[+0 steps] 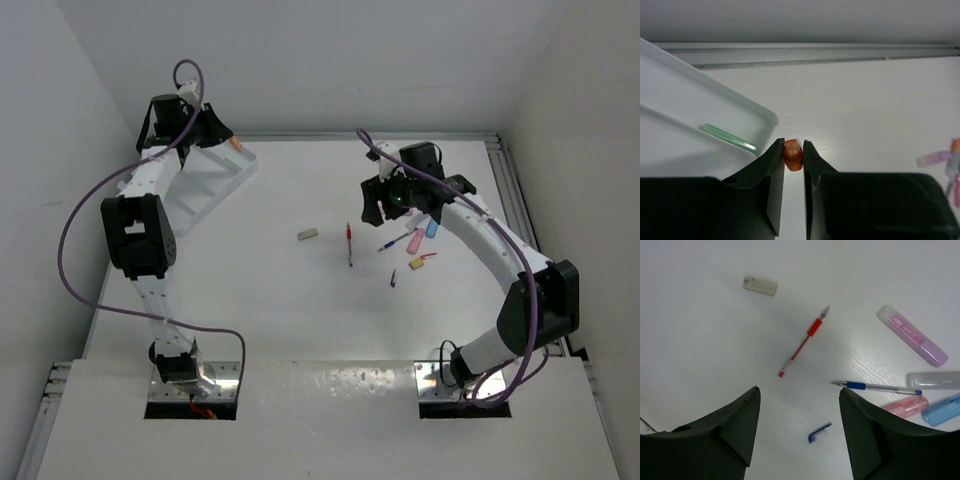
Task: Sort the stationery into containers
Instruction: Place the pen in the storage box.
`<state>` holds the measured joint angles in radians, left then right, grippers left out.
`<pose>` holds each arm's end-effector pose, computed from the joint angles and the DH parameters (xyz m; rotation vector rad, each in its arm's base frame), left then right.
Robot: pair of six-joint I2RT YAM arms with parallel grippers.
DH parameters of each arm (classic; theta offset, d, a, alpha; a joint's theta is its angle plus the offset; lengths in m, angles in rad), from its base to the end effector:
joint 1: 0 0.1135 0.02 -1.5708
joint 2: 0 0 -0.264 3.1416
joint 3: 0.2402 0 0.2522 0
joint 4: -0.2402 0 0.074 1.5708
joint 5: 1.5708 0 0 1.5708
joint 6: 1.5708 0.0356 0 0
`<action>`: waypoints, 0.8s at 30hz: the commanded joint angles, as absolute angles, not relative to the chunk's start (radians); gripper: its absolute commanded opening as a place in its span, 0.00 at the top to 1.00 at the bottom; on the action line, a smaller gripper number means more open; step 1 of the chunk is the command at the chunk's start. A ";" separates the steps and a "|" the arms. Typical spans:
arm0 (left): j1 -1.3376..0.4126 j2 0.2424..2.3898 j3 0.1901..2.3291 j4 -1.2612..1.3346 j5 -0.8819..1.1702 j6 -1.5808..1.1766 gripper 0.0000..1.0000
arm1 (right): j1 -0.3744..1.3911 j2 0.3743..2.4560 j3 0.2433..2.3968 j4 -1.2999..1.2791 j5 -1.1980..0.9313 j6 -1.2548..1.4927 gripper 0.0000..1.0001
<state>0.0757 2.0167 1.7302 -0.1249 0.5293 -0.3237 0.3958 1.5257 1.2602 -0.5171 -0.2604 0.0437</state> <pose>0.4818 0.0185 0.2981 -0.0478 1.9849 -0.6840 0.3075 0.1384 0.2944 -0.5437 2.3173 0.5192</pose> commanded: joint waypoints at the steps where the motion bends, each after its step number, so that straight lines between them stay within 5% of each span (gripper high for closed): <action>1: 0.101 2.104 1.841 -0.115 0.434 -0.284 0.98 | 0.344 1.509 1.252 -0.523 -0.255 0.023 0.37; 9: 0.140 2.292 1.971 0.038 0.450 -0.344 0.95 | 0.261 1.525 1.210 -0.537 -0.270 0.009 0.36; 13: 0.135 2.353 1.990 0.081 0.417 -0.373 0.83 | 0.226 1.537 1.193 -0.546 -0.276 0.008 0.36; 16: 0.123 2.381 2.009 0.086 0.405 -0.347 0.69 | 0.204 1.557 1.198 -0.575 -0.275 -0.035 0.36; 21: 0.123 2.339 2.033 0.071 0.385 -0.348 0.05 | 0.152 1.571 1.190 -0.592 -0.256 -0.043 0.37; 24: 0.132 2.258 2.033 0.042 0.368 -0.334 0.00 | 0.118 1.574 1.164 -0.592 -0.244 -0.060 0.38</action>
